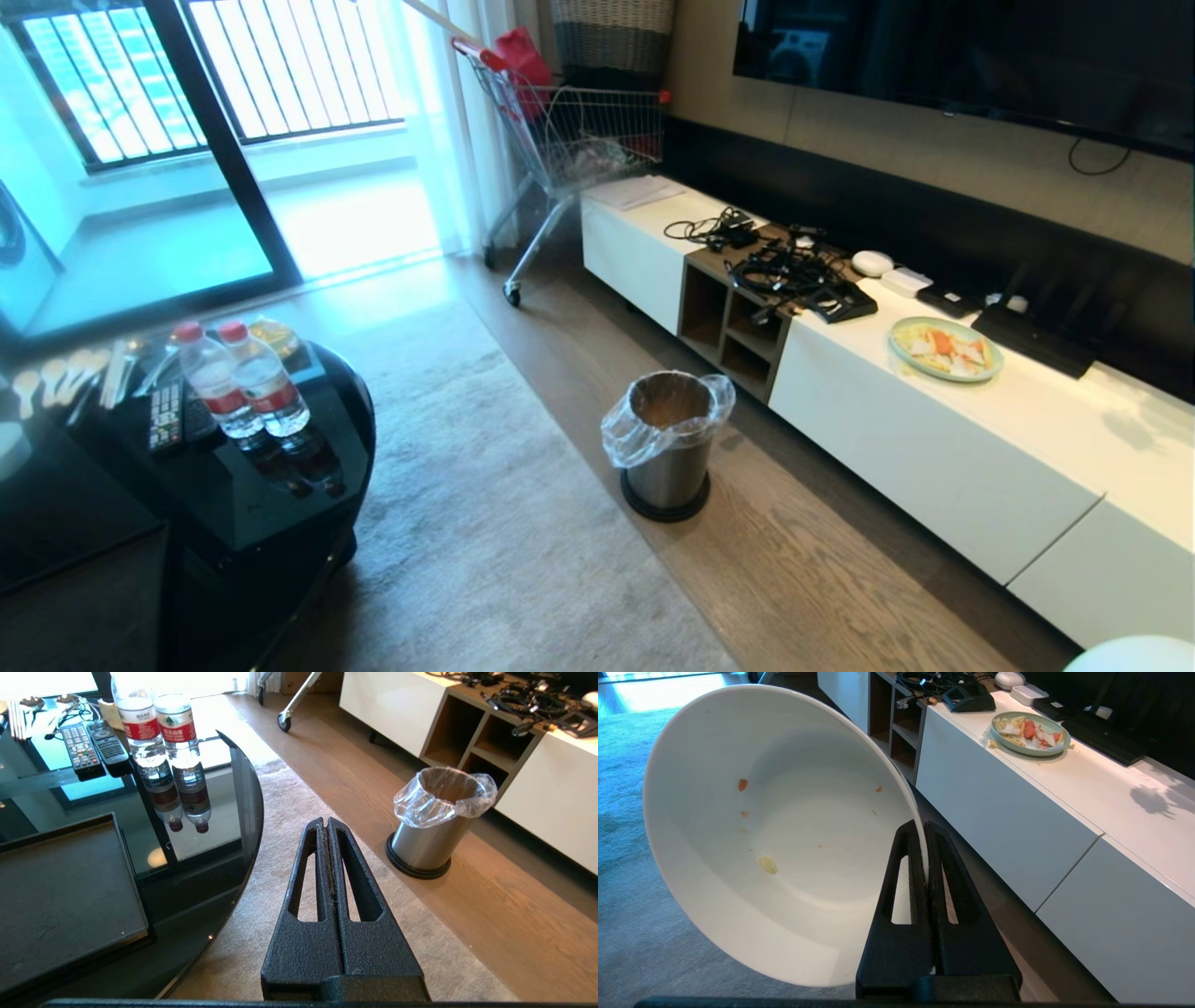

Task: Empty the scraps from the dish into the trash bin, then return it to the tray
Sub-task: Put the bowl back to the table

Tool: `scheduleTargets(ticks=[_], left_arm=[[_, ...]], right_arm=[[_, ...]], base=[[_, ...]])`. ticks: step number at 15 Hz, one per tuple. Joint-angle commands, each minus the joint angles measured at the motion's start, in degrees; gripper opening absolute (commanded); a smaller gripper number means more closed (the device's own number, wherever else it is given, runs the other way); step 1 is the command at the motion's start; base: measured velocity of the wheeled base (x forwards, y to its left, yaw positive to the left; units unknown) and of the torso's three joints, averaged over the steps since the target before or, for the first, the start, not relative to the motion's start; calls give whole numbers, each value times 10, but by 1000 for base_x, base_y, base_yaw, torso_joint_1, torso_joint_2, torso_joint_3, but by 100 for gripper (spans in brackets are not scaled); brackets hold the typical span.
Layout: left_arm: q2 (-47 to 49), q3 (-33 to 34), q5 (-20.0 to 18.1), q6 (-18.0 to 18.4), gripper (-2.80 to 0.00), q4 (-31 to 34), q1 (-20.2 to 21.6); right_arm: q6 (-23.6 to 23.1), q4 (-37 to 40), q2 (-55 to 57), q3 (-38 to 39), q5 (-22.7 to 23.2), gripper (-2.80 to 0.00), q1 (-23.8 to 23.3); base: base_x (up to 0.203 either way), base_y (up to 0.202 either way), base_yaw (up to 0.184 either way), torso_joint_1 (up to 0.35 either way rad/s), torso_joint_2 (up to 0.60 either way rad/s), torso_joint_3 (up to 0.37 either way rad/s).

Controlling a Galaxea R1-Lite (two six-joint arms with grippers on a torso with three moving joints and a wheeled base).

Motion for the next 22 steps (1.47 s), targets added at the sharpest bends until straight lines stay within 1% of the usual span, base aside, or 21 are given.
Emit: scheduleTargets(ticks=[1, 16, 22], left_arm=[[0, 0, 0, -1, -280, 0, 0], [0, 0, 0, -1, -280, 0, 0], [0, 0, 0, -1, -280, 0, 0]], right_arm=[[-1, 0, 1, 0, 0, -280, 0], [2, 0, 1, 0, 0, -280, 0], [1, 0, 1, 0, 0, -280, 0]], base=[[0, 0, 0, 0, 0, 0], [0, 0, 0, 0, 0, 0], [0, -8, 149, 1, 2, 4]])
